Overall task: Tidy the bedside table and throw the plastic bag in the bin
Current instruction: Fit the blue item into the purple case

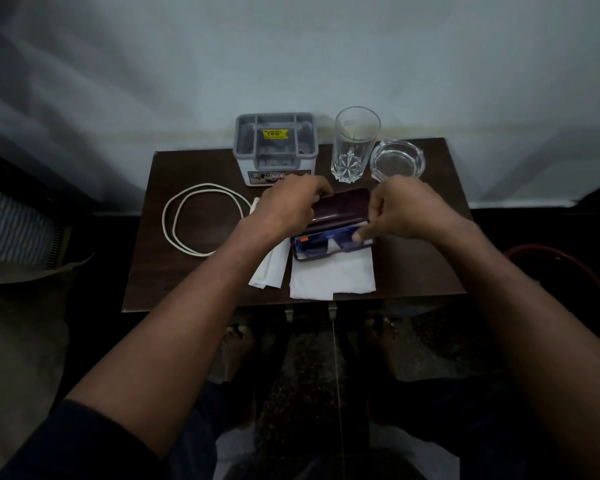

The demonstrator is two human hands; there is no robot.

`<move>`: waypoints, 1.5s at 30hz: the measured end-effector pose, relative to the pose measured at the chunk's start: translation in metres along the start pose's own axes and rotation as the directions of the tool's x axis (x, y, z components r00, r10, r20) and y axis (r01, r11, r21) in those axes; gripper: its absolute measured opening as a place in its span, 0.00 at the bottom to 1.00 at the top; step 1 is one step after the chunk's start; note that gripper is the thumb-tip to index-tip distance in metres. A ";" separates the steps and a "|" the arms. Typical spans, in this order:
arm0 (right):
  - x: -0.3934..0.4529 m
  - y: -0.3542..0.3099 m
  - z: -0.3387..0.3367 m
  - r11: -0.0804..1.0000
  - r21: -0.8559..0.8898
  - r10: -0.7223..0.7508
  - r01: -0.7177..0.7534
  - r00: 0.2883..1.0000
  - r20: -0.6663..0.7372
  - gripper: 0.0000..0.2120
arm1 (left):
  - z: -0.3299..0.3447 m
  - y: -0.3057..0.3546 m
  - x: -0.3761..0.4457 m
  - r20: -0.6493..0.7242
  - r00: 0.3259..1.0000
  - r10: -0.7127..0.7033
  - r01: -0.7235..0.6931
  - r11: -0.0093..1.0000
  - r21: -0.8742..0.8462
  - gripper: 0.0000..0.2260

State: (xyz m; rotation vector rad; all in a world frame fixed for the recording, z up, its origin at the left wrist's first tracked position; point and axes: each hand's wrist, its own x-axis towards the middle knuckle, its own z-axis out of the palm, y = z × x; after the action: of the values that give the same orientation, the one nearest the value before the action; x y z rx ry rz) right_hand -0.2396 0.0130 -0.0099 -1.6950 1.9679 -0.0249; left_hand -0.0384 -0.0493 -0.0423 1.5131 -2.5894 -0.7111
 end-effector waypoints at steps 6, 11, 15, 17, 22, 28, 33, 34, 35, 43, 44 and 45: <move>0.001 -0.004 0.023 0.930 0.307 0.158 -0.203 0.973 0.165 0.45 | -0.002 -0.001 -0.001 -0.051 0.998 -0.027 0.021 0.993 -0.113 0.23; 0.010 0.005 0.032 0.920 0.342 0.173 -0.190 0.982 0.080 0.53 | -0.006 -0.010 -0.003 0.076 0.996 0.055 -0.027 0.944 -0.330 0.11; 0.004 0.007 0.026 0.901 0.397 0.158 -0.178 0.984 0.082 0.37 | -0.007 -0.015 -0.010 0.187 0.970 0.157 -0.063 0.901 -0.430 0.10; 0.005 0.009 0.028 0.862 0.476 0.172 -0.177 0.984 0.054 0.33 | -0.004 -0.016 -0.012 0.210 0.960 0.185 -0.095 0.921 -0.377 0.13; 0.007 0.009 0.024 0.762 0.612 0.157 -0.211 0.977 0.142 0.32 | 0.010 -0.012 -0.016 0.124 0.962 0.242 -0.213 0.955 -0.209 0.25; 0.002 0.001 0.010 0.436 0.865 0.108 -0.247 0.969 0.222 0.21 | -0.001 -0.003 -0.020 -0.058 0.963 0.263 -0.269 0.929 -0.252 0.28; 0.005 0.003 0.006 0.313 0.916 0.122 -0.252 0.967 0.224 0.16 | -0.008 0.001 -0.018 0.025 0.995 0.100 -0.080 0.900 -0.428 0.18; 0.006 0.003 0.005 0.302 0.921 0.130 -0.246 0.968 0.216 0.14 | -0.009 0.003 -0.018 0.057 0.996 0.062 -0.028 0.880 -0.474 0.16; 0.007 0.002 0.006 0.297 0.925 0.147 -0.237 0.969 0.201 0.13 | -0.008 0.006 -0.018 0.085 0.996 0.026 0.021 0.855 -0.518 0.16; 0.016 0.000 0.009 0.389 0.911 0.288 -0.139 0.957 0.023 0.13 | 0.014 0.042 -0.010 0.151 0.975 -0.161 0.220 0.661 -0.717 0.15; 0.018 0.003 0.008 0.465 0.874 0.308 -0.139 0.951 -0.012 0.14 | 0.018 0.050 -0.010 0.175 0.974 -0.144 0.226 0.645 -0.730 0.13; 0.021 0.009 0.007 0.571 0.807 0.323 -0.150 0.945 -0.053 0.14 | 0.023 0.058 -0.010 0.178 0.976 -0.125 0.216 0.655 -0.724 0.12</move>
State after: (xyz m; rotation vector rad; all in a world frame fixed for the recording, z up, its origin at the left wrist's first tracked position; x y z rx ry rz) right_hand -0.2460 -0.0024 -0.0269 -0.8324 1.8568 -0.8838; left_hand -0.0863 -0.0087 -0.0373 1.4299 -1.7881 -1.6585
